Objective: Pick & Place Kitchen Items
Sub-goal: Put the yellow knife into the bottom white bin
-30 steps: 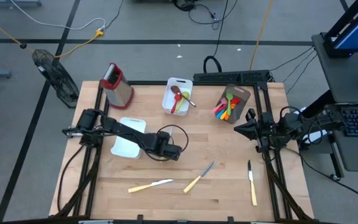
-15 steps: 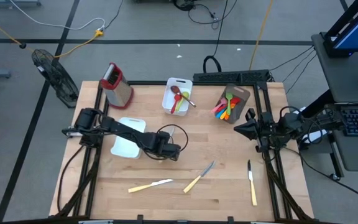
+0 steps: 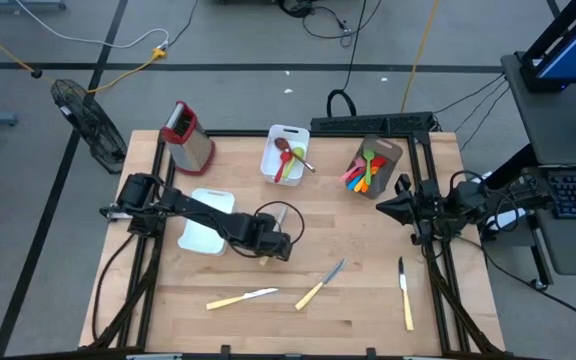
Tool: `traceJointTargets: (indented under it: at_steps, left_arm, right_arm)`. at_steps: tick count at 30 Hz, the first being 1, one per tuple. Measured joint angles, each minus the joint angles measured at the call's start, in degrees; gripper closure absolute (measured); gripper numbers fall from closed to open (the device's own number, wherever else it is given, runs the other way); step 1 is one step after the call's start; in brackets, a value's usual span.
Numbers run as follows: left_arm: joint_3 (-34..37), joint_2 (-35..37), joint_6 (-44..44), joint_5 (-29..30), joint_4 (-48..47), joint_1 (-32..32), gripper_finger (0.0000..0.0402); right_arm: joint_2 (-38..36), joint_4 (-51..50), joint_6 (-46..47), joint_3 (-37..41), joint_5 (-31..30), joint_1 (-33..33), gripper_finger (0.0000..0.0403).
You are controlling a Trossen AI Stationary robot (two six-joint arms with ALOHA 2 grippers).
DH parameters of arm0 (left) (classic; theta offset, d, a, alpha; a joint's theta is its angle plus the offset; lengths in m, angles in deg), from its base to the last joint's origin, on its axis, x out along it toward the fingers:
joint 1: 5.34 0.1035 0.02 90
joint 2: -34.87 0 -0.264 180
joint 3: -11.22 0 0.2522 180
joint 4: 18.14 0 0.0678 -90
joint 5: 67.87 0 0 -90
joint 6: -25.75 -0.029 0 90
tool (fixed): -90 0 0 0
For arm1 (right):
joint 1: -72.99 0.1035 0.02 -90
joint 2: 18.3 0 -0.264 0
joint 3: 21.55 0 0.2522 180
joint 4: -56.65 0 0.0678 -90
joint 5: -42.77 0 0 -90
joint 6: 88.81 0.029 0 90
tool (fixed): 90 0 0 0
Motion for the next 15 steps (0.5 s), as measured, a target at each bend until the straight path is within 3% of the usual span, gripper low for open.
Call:
traceJointTargets:
  at_steps: [7,15]
  left_arm:
    - [-0.1,0.0,-1.5,-0.6,3.7,0.0,0.036]
    - [-0.1,0.1,-14.2,-8.6,13.2,-0.7,0.036]
  right_arm:
    - [0.0,0.0,0.0,0.0,0.1,0.0,0.0399]
    - [0.0,0.0,0.0,0.0,0.2,0.0,0.0399]
